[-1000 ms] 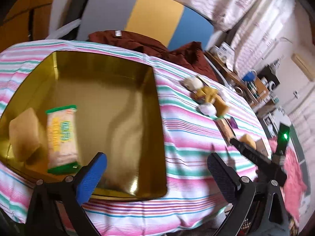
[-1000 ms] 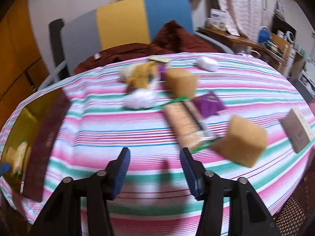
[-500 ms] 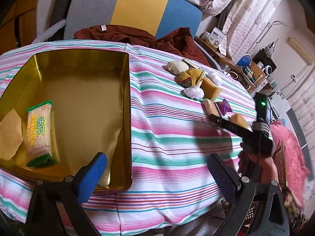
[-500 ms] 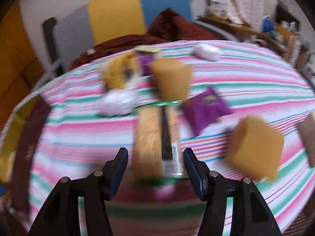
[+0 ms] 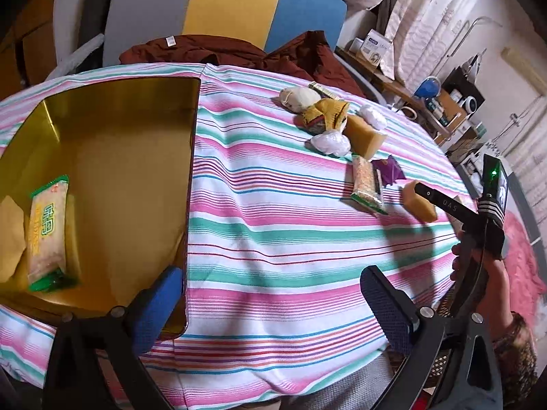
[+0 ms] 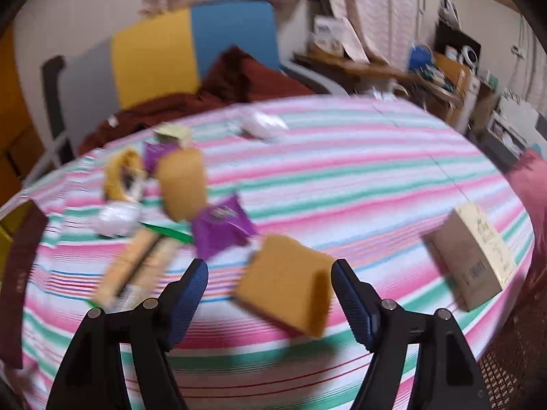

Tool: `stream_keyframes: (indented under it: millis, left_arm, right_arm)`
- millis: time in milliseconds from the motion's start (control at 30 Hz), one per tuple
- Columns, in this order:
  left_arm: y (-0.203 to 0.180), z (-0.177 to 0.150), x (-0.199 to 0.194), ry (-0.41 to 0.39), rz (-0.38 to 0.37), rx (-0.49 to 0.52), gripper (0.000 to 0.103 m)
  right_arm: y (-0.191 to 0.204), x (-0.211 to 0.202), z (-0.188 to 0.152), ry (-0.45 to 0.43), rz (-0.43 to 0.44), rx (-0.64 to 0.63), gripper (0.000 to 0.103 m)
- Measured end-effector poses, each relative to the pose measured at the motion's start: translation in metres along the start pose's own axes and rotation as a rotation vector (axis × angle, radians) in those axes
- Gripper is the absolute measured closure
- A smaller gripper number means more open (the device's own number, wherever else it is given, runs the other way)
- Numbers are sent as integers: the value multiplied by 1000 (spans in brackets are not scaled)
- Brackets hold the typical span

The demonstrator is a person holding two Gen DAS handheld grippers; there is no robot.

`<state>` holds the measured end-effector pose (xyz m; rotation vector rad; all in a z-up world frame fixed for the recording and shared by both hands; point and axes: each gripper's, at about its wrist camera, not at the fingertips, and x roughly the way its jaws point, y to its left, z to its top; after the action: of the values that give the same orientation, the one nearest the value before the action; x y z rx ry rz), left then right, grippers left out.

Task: Organize objects
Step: 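Grasp a second sponge cake with the right tool while the left tool moves to a cracker pack, then grasp the second cracker pack with the left tool and lift it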

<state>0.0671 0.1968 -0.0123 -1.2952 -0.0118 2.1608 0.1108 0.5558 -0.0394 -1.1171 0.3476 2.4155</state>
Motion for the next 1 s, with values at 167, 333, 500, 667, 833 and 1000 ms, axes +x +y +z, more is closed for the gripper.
stream_keyframes:
  millis: [167,333,500,667,833,1000]
  left_arm:
    - [-7,3,-8,-54,55,29,0]
    - [-22,12,-9,-76,71,87,0]
    - [-49,21,3,-94,70,157,0]
    - [-85,32,40,-57,45,268,0]
    - [-121,45,85,0,0,365,0]
    - [-149,64,128,5,2,423,1]
  right_arm:
    - [-1,16,-10,-6,-54,-2,27]
    - [-12,13,-17,-74,1,73,38]
    - [-7,13,-11,-151,-3,98,40]
    - [-12,15,-4,-185,-45,158,40]
    - [-17,18,-6,-194,-48,185,40]
    - [-24,29,-8,-159,-21,218,40]
